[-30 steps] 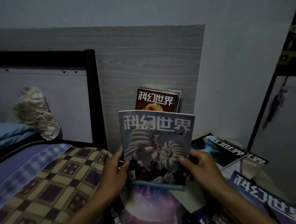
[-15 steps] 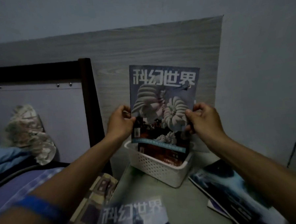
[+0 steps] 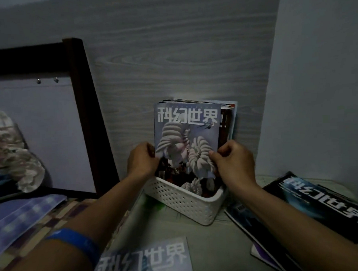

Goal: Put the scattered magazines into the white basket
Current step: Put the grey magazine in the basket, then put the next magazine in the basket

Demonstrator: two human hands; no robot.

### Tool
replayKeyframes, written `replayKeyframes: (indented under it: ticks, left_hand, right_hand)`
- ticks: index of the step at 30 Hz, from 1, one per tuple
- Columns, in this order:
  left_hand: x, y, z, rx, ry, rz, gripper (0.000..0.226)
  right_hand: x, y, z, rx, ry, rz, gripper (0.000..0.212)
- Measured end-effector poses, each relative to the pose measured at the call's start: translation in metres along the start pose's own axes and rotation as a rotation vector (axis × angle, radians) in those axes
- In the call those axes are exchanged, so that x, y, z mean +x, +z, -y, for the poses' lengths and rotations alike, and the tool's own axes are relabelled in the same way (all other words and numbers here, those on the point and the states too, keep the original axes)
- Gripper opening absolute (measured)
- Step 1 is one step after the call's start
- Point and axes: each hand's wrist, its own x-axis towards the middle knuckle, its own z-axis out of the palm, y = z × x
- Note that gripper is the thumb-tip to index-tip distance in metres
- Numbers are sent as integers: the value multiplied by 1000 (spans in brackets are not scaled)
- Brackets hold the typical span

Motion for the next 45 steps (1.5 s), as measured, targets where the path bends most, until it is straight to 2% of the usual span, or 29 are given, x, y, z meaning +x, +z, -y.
replayKeyframes:
  ticks: [3,6,8,10,12,15,17,19,20,23,24,27,29,31,32,34,35,37,39,41,42,43,45]
  left_hand:
    - [-10,-9,-7,-100,-59,-36,35]
    - [-41,-28,-2,-192,-22,-55,25]
    - [-75,-41,12,-173,18,11,21]
    - [-112,-51,30,-44,34,103,17]
    - [-147,-66,40,36,44,169,17]
    - [-192,-92,41,136,155,240,17]
    - [-216,-110,37,300,185,436,20]
    - [-237,-122,34,406,126,704,37]
    - [-247,-127,33,418,100,781,48]
    - [-265,-133,30,405,133,788,64]
    - [-268,-133,29,394,129,770,63]
    - [-279,-137,20,395,85,680,57]
    - [-287,-140,7,359,152,516,37]
    - [-294,-145,-12,129,186,403,18]
    - [-297,-148,-25,-40,168,407,19]
    - [-302,-157,-53,-392,115,531,28]
    - [-303,-161,-67,-522,87,610,34]
    - [-304,-161,-81,-658,77,662,33]
    - [-301,-154,-79,-713,57,514,25]
    - [-300,-145,-69,-738,-85,354,22]
    - [-301,-141,-64,-771,-146,317,19]
    - [-303,-138,-58,-821,-184,299,17]
    - [-301,-136,-45,-926,-197,309,26]
  right_hand:
    - [-1,-22,5,-119,41,-8,30]
    - [-15,-60,6,-56,61,91,27]
    - [-36,-84,7,-37,15,134,25]
    - [-58,-99,17,0,16,201,22]
    - [-81,-105,34,-9,33,349,18]
    - [-121,-108,56,-194,-8,686,18]
    - [-152,-112,61,-367,53,888,26]
    - [-179,-115,58,-631,49,1011,43]
    - [-192,-116,55,-747,28,1040,52]
    - [-219,-117,46,-818,57,1013,70]
    - [-223,-117,44,-750,118,1005,65]
    - [-227,-120,45,-385,309,919,32]
    - [-224,-120,53,-197,372,720,35]
    - [-218,-121,69,-20,355,472,33]
    - [-215,-123,79,98,331,353,31]
    - [-211,-128,101,321,281,194,23]
    - [-212,-130,110,432,256,186,20]
    - [-219,-132,123,652,203,320,21]
    - [-227,-133,123,675,157,507,35]
    - [-230,-134,114,582,131,603,28]
    - [-230,-135,108,543,142,585,17]
    - [-228,-137,103,506,172,522,22]
    - [-220,-143,91,420,247,339,63]
